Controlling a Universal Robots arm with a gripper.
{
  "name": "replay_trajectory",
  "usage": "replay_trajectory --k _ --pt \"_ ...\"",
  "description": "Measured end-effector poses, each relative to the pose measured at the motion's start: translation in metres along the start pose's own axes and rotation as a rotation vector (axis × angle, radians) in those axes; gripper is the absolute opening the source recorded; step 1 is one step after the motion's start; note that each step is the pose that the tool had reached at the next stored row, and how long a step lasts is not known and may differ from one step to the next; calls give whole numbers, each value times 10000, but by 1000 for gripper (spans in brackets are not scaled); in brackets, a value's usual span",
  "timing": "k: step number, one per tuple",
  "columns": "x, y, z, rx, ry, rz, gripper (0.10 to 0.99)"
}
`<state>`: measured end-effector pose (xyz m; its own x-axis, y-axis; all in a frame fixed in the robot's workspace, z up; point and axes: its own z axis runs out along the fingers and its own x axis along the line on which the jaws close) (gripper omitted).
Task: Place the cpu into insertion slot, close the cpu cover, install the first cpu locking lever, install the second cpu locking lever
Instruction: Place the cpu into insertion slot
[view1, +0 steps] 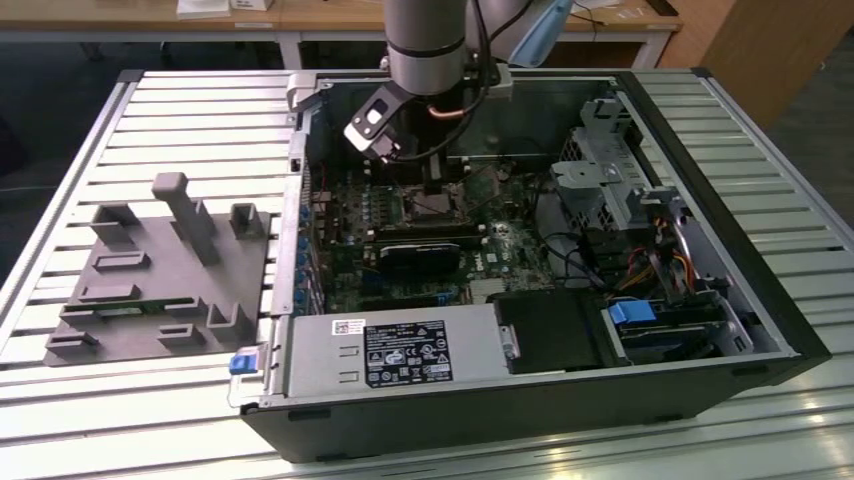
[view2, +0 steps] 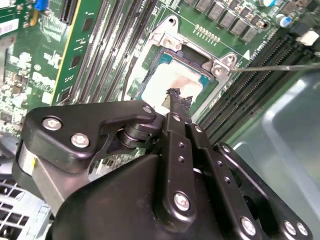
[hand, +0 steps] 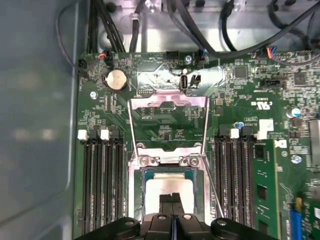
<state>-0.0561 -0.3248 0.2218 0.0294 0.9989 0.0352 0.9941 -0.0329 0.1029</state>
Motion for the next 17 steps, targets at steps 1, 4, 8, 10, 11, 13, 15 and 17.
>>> replay_trajectory --k 1,4,8,10,11,13,15,17 --pt "1 3 -26 -1 1 0 106" --pt "4 11 -105 0 0 0 106" --pt "8 22 -213 0 -1 0 106" --pt "9 25 -242 0 0 -1 106" --pt "9 26 -244 -1 1 0 106" --pt "9 26 -244 -2 3 0 106" --pt "9 26 -245 0 1 0 106" --pt "9 26 -246 0 1 0 106"
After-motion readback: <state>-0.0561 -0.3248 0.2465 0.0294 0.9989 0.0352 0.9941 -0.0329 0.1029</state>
